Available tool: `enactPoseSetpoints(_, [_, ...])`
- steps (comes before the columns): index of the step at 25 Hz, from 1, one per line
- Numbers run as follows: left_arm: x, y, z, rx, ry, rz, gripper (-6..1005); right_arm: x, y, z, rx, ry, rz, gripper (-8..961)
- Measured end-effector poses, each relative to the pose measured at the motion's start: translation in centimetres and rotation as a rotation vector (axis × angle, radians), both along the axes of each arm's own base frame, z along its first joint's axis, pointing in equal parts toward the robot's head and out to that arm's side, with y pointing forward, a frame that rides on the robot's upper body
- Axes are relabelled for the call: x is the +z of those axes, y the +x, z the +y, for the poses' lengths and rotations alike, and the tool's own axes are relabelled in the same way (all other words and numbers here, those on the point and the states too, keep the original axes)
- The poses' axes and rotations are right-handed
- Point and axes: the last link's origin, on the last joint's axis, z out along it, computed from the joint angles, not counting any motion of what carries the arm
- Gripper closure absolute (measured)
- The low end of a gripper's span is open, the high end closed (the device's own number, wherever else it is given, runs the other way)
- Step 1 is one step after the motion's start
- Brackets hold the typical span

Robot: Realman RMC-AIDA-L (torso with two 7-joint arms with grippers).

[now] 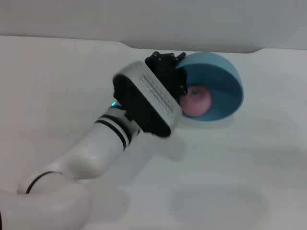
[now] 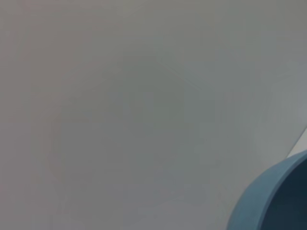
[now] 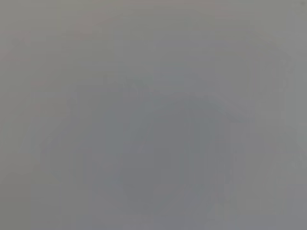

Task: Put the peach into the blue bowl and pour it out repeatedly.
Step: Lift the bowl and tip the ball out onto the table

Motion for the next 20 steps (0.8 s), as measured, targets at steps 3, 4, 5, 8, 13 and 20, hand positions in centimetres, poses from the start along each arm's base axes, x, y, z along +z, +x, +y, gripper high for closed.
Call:
enactPoseSetpoints(3, [-0.5,0.1,-0.7,-0.121,0.025,0.112,1000,0.0,0.0,0.0,0.000,-0.002,-0.002,473])
enactPoseSetpoints(4, [-0.8,0.2,-1.1,-0.182,0.037,0.173,1000,0.0,0.0,0.0,0.002,-0.001,-0.006,473])
enactPoseSetpoints(5, [-1.0,0.3,-1.5,-0.238,0.051,0.232,1000,0.0,0.0,0.0,0.004,0.001,-0.011,473])
enactPoseSetpoints(8, [-1.5,0.5,-1.9,-0.339,0.075,0.348,1000,-0.1,0.1,-0.1,0.003,0.006,-0.022,472])
enactPoseSetpoints(13, [-1.7,0.6,-1.7,-0.387,0.078,0.403,999,-0.2,0.3,-0.3,0.000,0.006,-0.026,472])
enactPoseSetpoints(20, [-2.0,0.4,-1.1,-0.388,0.039,0.418,998,-1.1,0.5,-0.7,0.007,-0.019,-0.071,471])
